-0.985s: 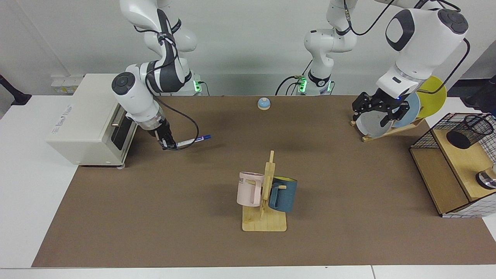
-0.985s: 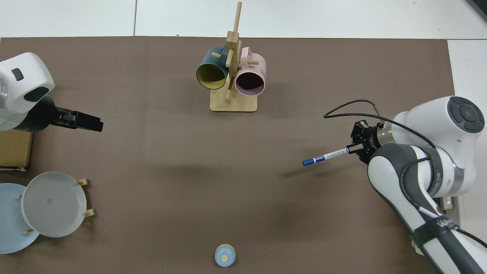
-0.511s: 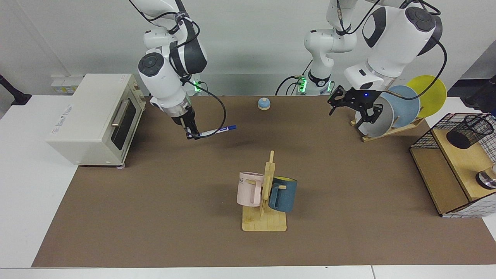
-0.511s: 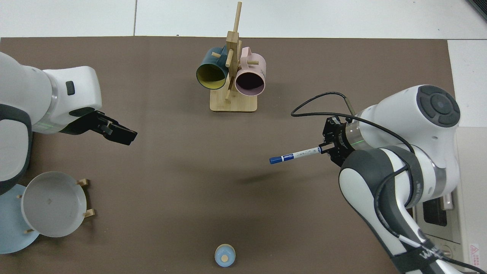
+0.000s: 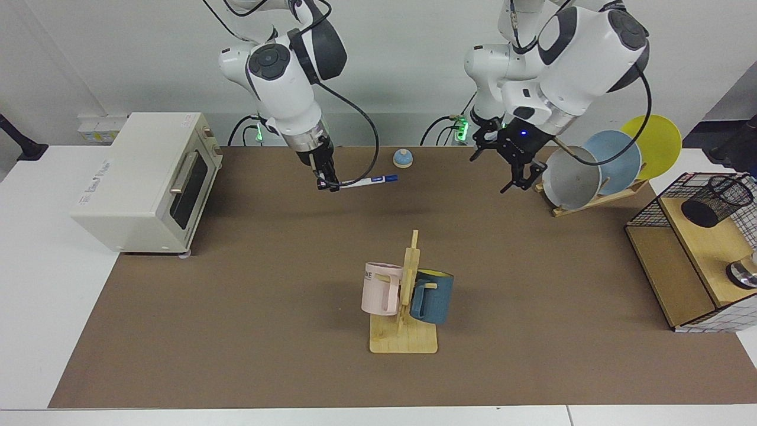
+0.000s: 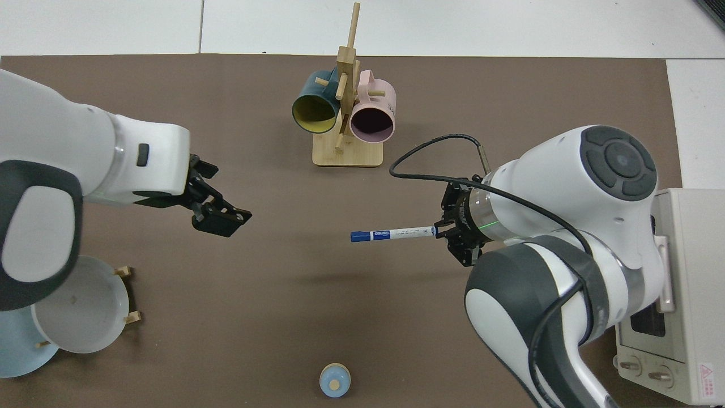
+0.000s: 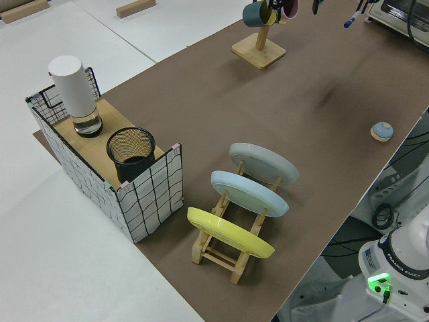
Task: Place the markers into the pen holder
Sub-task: 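Close the left gripper on the marker's free end beside the right gripper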
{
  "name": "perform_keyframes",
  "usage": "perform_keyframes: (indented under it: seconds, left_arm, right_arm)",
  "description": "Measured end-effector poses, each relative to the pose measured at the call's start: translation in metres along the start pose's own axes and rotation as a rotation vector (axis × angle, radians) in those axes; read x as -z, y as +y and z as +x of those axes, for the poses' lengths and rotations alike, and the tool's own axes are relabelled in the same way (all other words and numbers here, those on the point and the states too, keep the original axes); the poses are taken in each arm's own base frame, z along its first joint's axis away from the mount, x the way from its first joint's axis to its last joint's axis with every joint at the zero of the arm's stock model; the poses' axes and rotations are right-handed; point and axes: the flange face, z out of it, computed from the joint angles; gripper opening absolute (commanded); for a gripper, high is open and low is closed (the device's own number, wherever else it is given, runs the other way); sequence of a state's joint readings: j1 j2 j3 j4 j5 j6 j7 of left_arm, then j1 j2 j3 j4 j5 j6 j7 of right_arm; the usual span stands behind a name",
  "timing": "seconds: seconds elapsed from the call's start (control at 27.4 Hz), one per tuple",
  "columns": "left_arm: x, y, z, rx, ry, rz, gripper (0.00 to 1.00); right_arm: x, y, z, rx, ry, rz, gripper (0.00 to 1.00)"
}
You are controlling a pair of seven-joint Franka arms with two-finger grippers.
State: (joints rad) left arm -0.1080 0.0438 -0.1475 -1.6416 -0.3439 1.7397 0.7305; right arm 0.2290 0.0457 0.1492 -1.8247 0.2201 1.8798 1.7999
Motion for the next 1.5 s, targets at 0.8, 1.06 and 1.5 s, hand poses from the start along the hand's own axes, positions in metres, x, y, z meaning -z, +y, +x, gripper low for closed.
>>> perform_keyframes:
  seconds: [0.8,1.06,1.5]
  left_arm:
    - [-0.066,0.124,0.017,-0.33,0.03,-0.011,0.97]
    - [-0.077,0.133,0.018,-0.344,0.026,-0.016,0.87]
    - [-0.095,0.139,0.013,-0.35,-0.005,-0.037,0.64]
  right_arm:
    - [-0.006,0.024,-0.067,-0.003,-0.075,-0.038,0.0]
    - [-0.008,0.031,-0.077,0.016,-0.07,-0.056,0.0]
    - [-0.008,0.033,-0.081,0.016,-0.069,-0.062,0.0]
